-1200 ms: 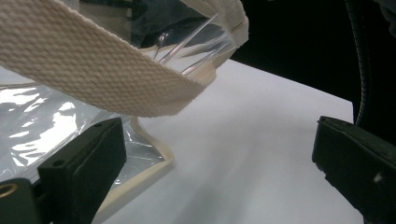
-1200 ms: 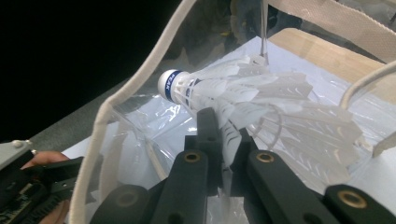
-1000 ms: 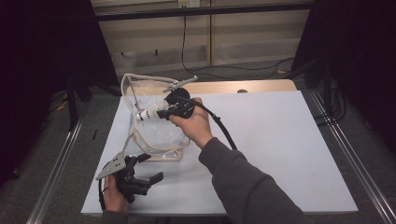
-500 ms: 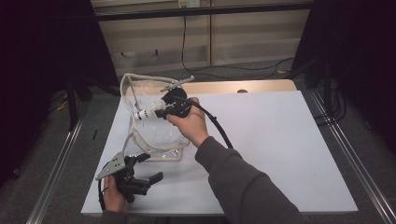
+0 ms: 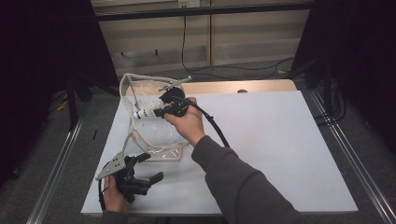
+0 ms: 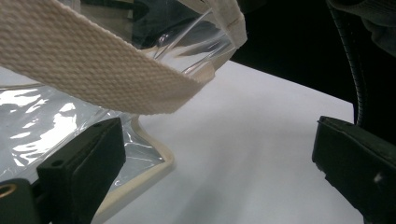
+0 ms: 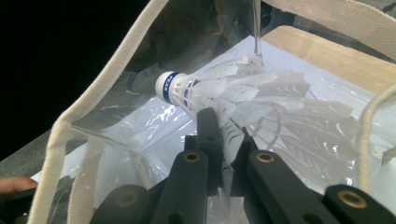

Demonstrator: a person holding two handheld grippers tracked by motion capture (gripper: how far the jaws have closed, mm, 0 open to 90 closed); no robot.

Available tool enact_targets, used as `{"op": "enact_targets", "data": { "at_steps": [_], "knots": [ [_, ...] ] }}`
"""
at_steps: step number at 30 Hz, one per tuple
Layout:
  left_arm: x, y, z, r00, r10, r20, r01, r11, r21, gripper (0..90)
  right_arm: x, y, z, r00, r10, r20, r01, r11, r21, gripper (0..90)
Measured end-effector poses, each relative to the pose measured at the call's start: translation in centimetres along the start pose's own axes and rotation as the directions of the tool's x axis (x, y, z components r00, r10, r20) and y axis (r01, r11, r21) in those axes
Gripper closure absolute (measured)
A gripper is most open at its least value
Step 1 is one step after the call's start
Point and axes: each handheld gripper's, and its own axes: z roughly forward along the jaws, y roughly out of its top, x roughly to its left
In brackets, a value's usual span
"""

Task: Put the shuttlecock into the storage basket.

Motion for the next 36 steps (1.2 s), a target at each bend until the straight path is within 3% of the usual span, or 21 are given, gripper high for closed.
{"op": "enact_targets", "data": {
  "at_steps": [36],
  "knots": [
    [-0.1, 0.0, -0.1, 1.0000, 0.003, -0.001, -0.003, 1.0000, -0.006, 2.6, 0.1, 0.4, 2.6, 0.9981, -0.001, 0.061, 0.001, 1.000, 0.006, 87.9]
  ]
}}
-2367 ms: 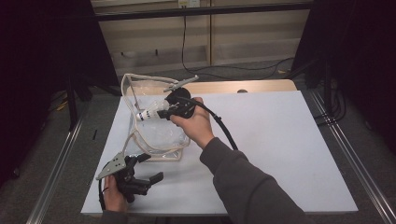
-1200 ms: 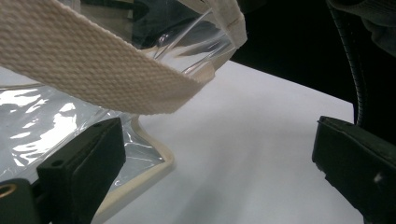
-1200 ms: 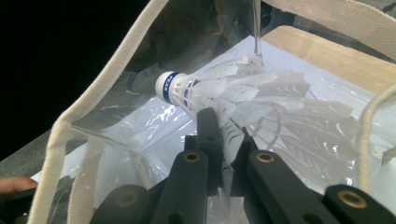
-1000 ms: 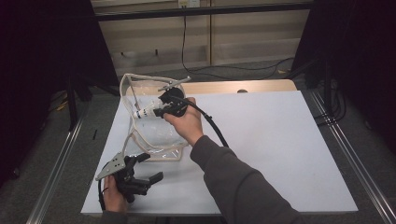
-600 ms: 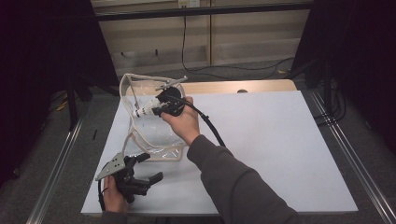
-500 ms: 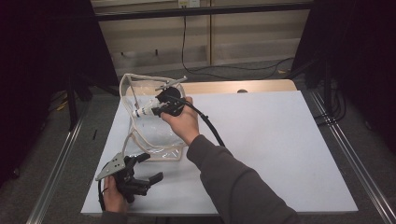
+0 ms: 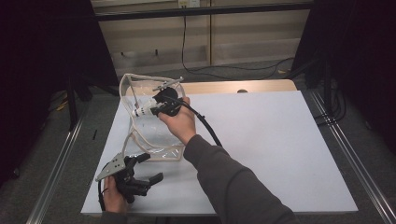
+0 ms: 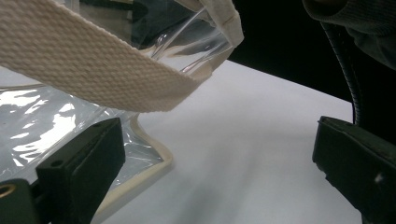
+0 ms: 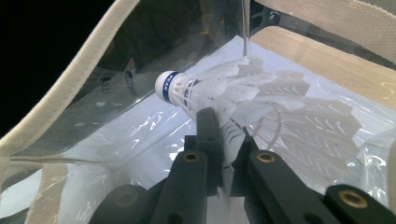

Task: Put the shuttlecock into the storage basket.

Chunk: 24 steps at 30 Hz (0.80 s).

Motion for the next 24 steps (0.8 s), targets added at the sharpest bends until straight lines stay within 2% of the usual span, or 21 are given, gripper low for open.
{"op": "enact_targets", "data": {
  "at_steps": [10, 24],
  "knots": [
    [0.0, 0.0, 0.0, 1.0000, -0.001, -0.003, 0.001, 1.0000, 0.001, 2.6, -0.1, -0.2, 1.0, 0.9998, 0.003, 0.021, -0.004, 1.000, 0.025, 87.9],
    [0.0, -0.1, 0.0, 1.0000, 0.001, 0.001, -0.001, 1.0000, 0.007, 2.5, -0.3, -0.4, 2.0, 0.9994, 0.011, 0.034, -0.012, 1.000, 0.026, 87.9]
  ]
}}
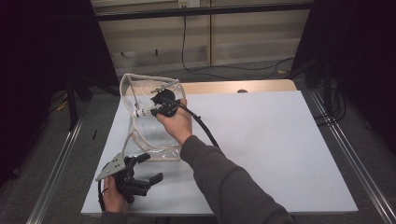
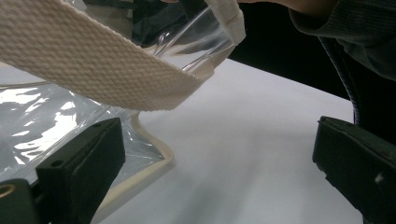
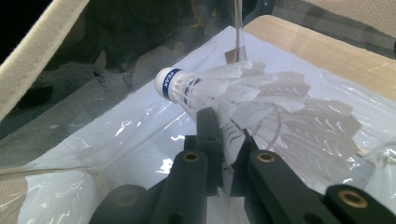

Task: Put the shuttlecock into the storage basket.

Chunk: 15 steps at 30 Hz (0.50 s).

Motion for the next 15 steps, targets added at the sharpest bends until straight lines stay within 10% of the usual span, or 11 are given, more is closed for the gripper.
{"op": "enact_targets", "data": {
  "at_steps": [15],
  "knots": [
    [-0.01, -0.03, -0.01, 1.0000, 0.001, -0.003, -0.001, 1.0000, 0.003, 2.6, -0.25, -0.29, 0.89, 0.9995, -0.019, 0.024, 0.019, 1.000, 0.019, 87.8]
  ]
}}
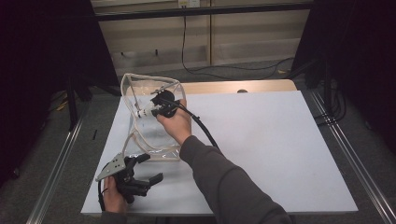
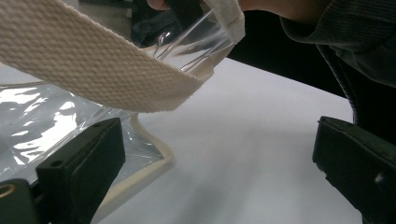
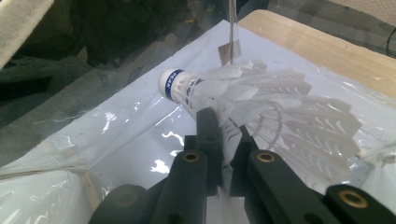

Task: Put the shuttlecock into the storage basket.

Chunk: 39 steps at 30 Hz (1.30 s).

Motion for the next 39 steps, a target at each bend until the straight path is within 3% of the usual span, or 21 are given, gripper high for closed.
{"op": "enact_targets", "data": {
  "at_steps": [16, 39],
  "knots": [
    [0.0, 0.0, -0.1, 1.0000, 0.000, -0.001, 0.000, 1.0000, 0.001, 2.5, 0.0, -0.2, 0.9, 1.0000, -0.003, 0.007, 0.003, 1.000, 0.016, 87.6],
    [0.0, 0.0, -0.1, 1.0000, -0.003, -0.001, 0.003, 1.0000, -0.001, 2.6, 0.4, -0.2, 1.9, 0.9986, -0.046, 0.027, 0.045, 0.998, 0.039, 87.3]
  ]
}}
